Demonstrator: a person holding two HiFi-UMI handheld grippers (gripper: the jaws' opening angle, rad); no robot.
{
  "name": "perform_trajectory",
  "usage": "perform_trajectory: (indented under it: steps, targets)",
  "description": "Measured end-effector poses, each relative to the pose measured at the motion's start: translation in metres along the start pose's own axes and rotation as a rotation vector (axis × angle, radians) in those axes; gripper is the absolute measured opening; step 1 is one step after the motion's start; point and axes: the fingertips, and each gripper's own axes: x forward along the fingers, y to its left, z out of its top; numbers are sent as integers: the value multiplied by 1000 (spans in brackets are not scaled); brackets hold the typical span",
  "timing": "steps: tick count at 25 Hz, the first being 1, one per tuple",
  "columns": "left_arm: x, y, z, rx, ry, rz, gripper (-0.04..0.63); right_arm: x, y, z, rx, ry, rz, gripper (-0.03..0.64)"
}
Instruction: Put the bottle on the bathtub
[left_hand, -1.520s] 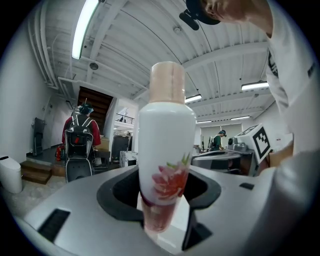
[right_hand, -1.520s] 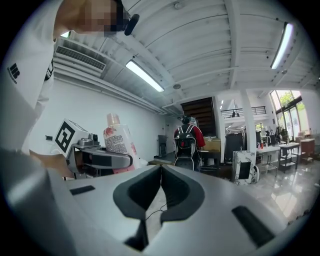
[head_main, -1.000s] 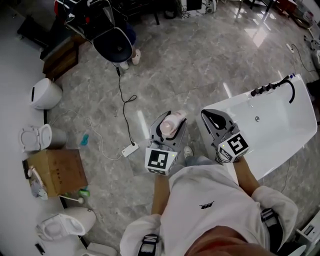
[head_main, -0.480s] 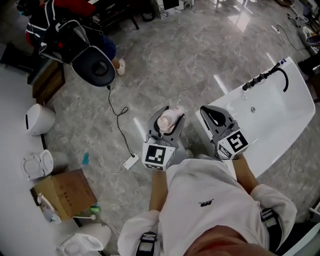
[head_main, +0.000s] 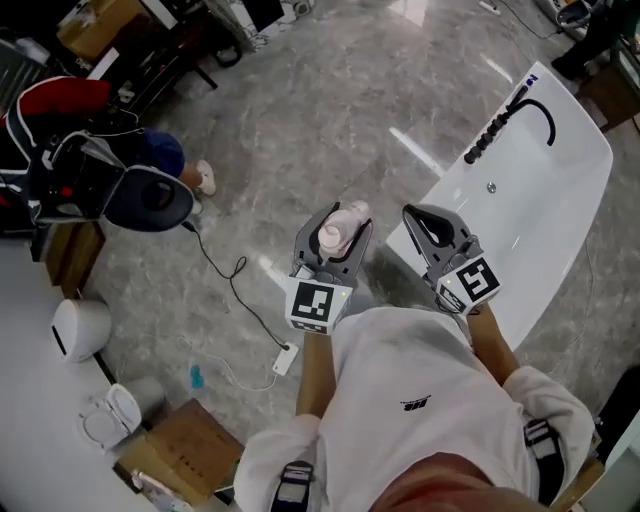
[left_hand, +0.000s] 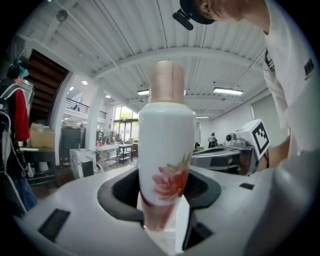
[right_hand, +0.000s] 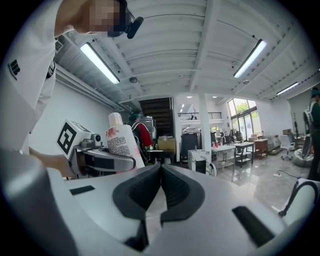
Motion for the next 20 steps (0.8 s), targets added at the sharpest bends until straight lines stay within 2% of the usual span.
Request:
perform_trajectory:
  steps: [4, 8, 11, 15, 20]
  targets:
    - [47, 29, 1, 28, 9, -132, 224, 31, -35, -3, 17, 16, -122, -5]
    - [85, 41, 1, 43, 12, -288, 224, 44, -64, -11, 44, 36, -273, -5]
    - [114, 47, 4, 44, 17, -377, 224, 51, -86, -11, 58, 48, -357, -5]
    - [151, 46, 3, 53, 25, -497, 224, 50, -113, -15, 71, 70, -479, -5]
    - [185, 24, -10, 71, 43, -636, 224, 25, -136, -32, 101, 87, -634, -5]
